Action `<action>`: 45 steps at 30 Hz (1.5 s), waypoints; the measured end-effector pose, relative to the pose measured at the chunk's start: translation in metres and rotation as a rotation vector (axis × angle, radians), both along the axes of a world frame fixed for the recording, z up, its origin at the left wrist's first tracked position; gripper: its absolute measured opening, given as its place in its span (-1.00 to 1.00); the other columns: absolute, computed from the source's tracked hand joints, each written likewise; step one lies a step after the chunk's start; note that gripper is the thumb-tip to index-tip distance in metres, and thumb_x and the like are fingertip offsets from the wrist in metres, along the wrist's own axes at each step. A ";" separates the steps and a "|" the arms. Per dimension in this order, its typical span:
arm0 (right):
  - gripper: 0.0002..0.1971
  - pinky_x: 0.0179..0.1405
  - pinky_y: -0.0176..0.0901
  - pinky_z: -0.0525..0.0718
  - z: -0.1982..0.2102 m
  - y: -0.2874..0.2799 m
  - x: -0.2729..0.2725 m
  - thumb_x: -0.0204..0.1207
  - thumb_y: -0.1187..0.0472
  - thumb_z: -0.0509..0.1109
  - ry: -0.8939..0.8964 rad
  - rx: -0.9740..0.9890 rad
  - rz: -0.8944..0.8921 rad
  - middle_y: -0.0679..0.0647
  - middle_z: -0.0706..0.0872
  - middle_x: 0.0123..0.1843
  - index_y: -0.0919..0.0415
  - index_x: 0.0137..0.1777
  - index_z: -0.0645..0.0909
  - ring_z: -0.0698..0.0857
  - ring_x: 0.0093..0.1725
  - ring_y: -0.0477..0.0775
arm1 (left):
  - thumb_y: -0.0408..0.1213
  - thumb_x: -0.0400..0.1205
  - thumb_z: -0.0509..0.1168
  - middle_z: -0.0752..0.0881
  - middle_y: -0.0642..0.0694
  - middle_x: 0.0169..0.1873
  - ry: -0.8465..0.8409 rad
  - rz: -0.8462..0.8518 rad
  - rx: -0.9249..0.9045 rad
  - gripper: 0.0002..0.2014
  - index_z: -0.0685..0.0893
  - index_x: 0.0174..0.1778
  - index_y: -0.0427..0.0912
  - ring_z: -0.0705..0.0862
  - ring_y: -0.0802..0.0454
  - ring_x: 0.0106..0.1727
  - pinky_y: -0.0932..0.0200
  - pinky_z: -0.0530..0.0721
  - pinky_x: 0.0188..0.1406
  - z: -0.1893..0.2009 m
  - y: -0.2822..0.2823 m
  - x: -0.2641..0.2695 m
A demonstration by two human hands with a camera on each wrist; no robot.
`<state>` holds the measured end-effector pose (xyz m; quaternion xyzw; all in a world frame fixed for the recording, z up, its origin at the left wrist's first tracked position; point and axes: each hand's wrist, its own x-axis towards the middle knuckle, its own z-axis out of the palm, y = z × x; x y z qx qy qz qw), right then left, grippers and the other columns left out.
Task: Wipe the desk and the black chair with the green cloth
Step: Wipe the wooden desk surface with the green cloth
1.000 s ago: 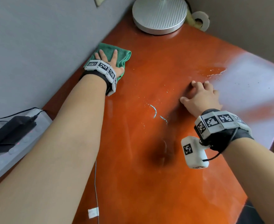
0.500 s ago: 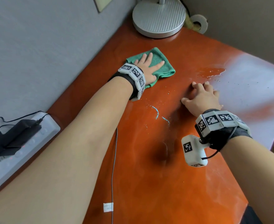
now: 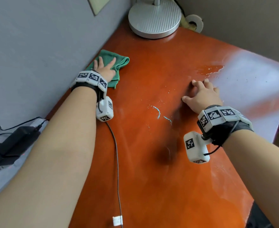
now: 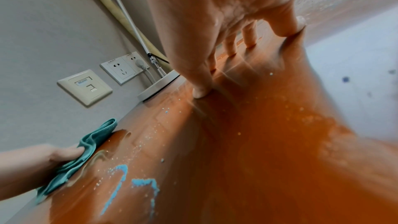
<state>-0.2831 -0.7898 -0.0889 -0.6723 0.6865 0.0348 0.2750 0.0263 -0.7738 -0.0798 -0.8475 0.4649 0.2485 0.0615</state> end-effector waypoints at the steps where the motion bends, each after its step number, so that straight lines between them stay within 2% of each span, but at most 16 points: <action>1: -0.33 0.49 0.48 0.18 0.001 0.000 0.001 0.51 -0.09 0.36 0.001 0.002 -0.003 -0.05 0.00 0.69 -0.15 0.58 0.19 0.01 0.65 0.14 | -0.21 0.72 -0.01 -0.25 -0.20 0.65 -0.003 -0.014 0.002 -0.40 -0.05 0.65 0.23 -0.28 -0.22 0.65 -0.22 -0.19 0.60 -0.001 0.006 -0.002; 3: -0.34 0.49 0.49 0.17 0.001 -0.001 0.001 0.51 -0.08 0.36 0.003 0.003 -0.005 -0.06 0.00 0.69 -0.15 0.58 0.19 0.01 0.65 0.14 | -0.19 0.71 0.03 -0.25 -0.21 0.65 -0.042 -0.129 0.011 -0.37 -0.09 0.65 0.22 -0.27 -0.24 0.65 -0.23 -0.17 0.59 -0.003 0.021 -0.020; 5: -0.33 0.48 0.50 0.17 0.001 0.000 0.001 0.50 -0.09 0.36 0.005 0.000 -0.002 -0.06 0.00 0.68 -0.15 0.57 0.19 0.01 0.65 0.14 | -0.17 0.71 0.06 -0.26 -0.23 0.65 -0.068 -0.328 0.025 -0.35 -0.13 0.65 0.21 -0.26 -0.26 0.65 -0.23 -0.16 0.58 -0.004 0.040 -0.050; 8: -0.33 0.48 0.46 0.21 -0.003 -0.004 -0.001 0.48 -0.12 0.37 0.020 -0.020 0.007 -0.04 0.03 0.68 -0.15 0.57 0.21 0.03 0.64 0.16 | -0.15 0.72 0.02 -0.33 -0.18 0.64 0.013 -0.578 0.066 -0.35 -0.19 0.63 0.26 -0.33 -0.20 0.64 -0.17 -0.26 0.58 -0.002 0.071 -0.100; 12: -0.29 0.56 0.34 0.16 -0.009 -0.004 -0.005 0.53 -0.17 0.31 0.032 0.004 0.068 0.02 -0.04 0.70 -0.14 0.63 0.10 -0.02 0.66 0.20 | -0.16 0.73 0.00 -0.38 -0.15 0.62 0.025 -0.703 0.158 -0.36 -0.23 0.62 0.28 -0.36 -0.16 0.64 -0.15 -0.27 0.58 0.004 0.093 -0.124; 14: -0.32 0.57 0.32 0.13 -0.008 -0.003 -0.008 0.56 -0.14 0.26 -0.009 -0.008 0.090 0.06 0.01 0.70 -0.09 0.64 0.11 0.02 0.66 0.20 | -0.15 0.75 -0.02 -0.39 -0.15 0.62 0.007 -0.712 0.210 -0.37 -0.25 0.62 0.27 -0.35 -0.16 0.64 -0.16 -0.24 0.60 0.009 0.096 -0.128; 17: -0.47 0.51 0.26 0.29 -0.001 0.007 -0.021 0.58 0.07 0.21 -0.199 -0.172 -0.038 0.19 0.42 0.53 0.11 0.56 0.33 0.34 0.53 0.23 | -0.16 0.75 -0.03 -0.40 -0.16 0.62 0.005 -0.703 0.272 -0.37 -0.25 0.62 0.25 -0.35 -0.17 0.64 -0.18 -0.21 0.61 0.016 0.098 -0.135; 19: -0.53 0.48 0.29 0.32 0.002 0.022 -0.033 0.57 0.15 0.18 -0.220 -0.238 -0.057 0.20 0.51 0.44 0.14 0.50 0.39 0.42 0.46 0.24 | -0.16 0.75 -0.03 -0.40 -0.16 0.62 0.002 -0.701 0.294 -0.37 -0.25 0.63 0.25 -0.35 -0.18 0.64 -0.19 -0.18 0.61 0.020 0.099 -0.137; 23: -0.51 0.50 0.33 0.25 -0.001 0.063 -0.052 0.56 0.14 0.22 -0.131 -0.127 -0.046 0.18 0.37 0.54 0.14 0.50 0.38 0.34 0.52 0.23 | -0.18 0.73 -0.01 -0.39 -0.14 0.62 -0.026 -0.689 0.308 -0.34 -0.25 0.62 0.28 -0.32 -0.17 0.65 -0.19 -0.05 0.62 0.022 0.107 -0.141; 27: -0.57 0.42 0.31 0.34 -0.006 0.087 -0.066 0.53 0.15 0.26 -0.080 -0.072 -0.026 0.25 0.40 0.42 0.27 0.38 0.43 0.34 0.45 0.28 | -0.20 0.72 -0.01 -0.38 -0.10 0.63 -0.017 -0.665 0.324 -0.34 -0.24 0.61 0.32 -0.31 -0.15 0.65 -0.16 0.09 0.61 0.022 0.126 -0.147; 31: -0.52 0.45 0.37 0.29 -0.007 0.099 -0.067 0.56 0.11 0.23 -0.041 -0.032 0.004 0.17 0.25 0.57 0.20 0.47 0.33 0.20 0.57 0.21 | -0.21 0.73 -0.02 -0.35 -0.09 0.64 -0.004 -0.657 0.350 -0.35 -0.22 0.62 0.31 -0.29 -0.15 0.65 -0.14 0.08 0.61 0.027 0.144 -0.158; 35: -0.46 0.51 0.41 0.11 -0.004 0.107 -0.067 0.61 0.11 0.18 0.019 -0.009 0.034 0.06 0.05 0.69 0.11 0.58 0.19 0.05 0.65 0.13 | -0.17 0.74 -0.01 -0.37 -0.09 0.63 0.012 -0.659 0.357 -0.36 -0.23 0.61 0.31 -0.32 -0.15 0.65 -0.17 0.12 0.60 0.024 0.158 -0.164; 37: -0.48 0.52 0.38 0.11 -0.001 0.112 -0.068 0.61 0.13 0.18 0.012 -0.013 0.035 0.09 0.08 0.69 0.12 0.56 0.22 0.06 0.65 0.14 | -0.13 0.74 0.00 -0.38 -0.09 0.63 0.019 -0.652 0.348 -0.36 -0.24 0.61 0.31 -0.32 -0.15 0.65 -0.20 0.16 0.59 0.023 0.161 -0.164; 39: -0.52 0.50 0.35 0.21 0.004 0.118 -0.070 0.59 0.14 0.19 -0.022 -0.030 0.018 0.15 0.21 0.63 0.17 0.51 0.30 0.15 0.61 0.17 | -0.04 0.74 0.00 -0.35 -0.10 0.64 0.020 -0.646 0.329 -0.38 -0.21 0.62 0.30 -0.29 -0.15 0.65 -0.21 0.19 0.57 0.025 0.164 -0.166; 42: -0.54 0.47 0.21 0.31 0.013 0.130 -0.073 0.60 0.16 0.20 -0.080 -0.057 0.015 0.19 0.31 0.56 0.23 0.49 0.36 0.21 0.56 0.22 | 0.03 0.74 -0.03 -0.14 -0.12 0.67 0.049 -0.592 0.218 -0.46 -0.01 0.64 0.24 -0.11 -0.16 0.67 -0.16 0.20 0.57 0.032 0.163 -0.169; 45: -0.63 0.30 0.05 0.44 0.024 0.141 -0.065 0.62 0.13 0.17 -0.088 -0.070 0.069 0.20 0.43 0.42 0.21 0.38 0.50 0.30 0.47 0.23 | -0.16 0.75 -0.01 0.24 -0.14 0.60 0.111 -0.490 0.010 -0.55 0.26 0.60 0.06 0.24 -0.17 0.57 -0.10 0.32 0.48 0.039 0.148 -0.167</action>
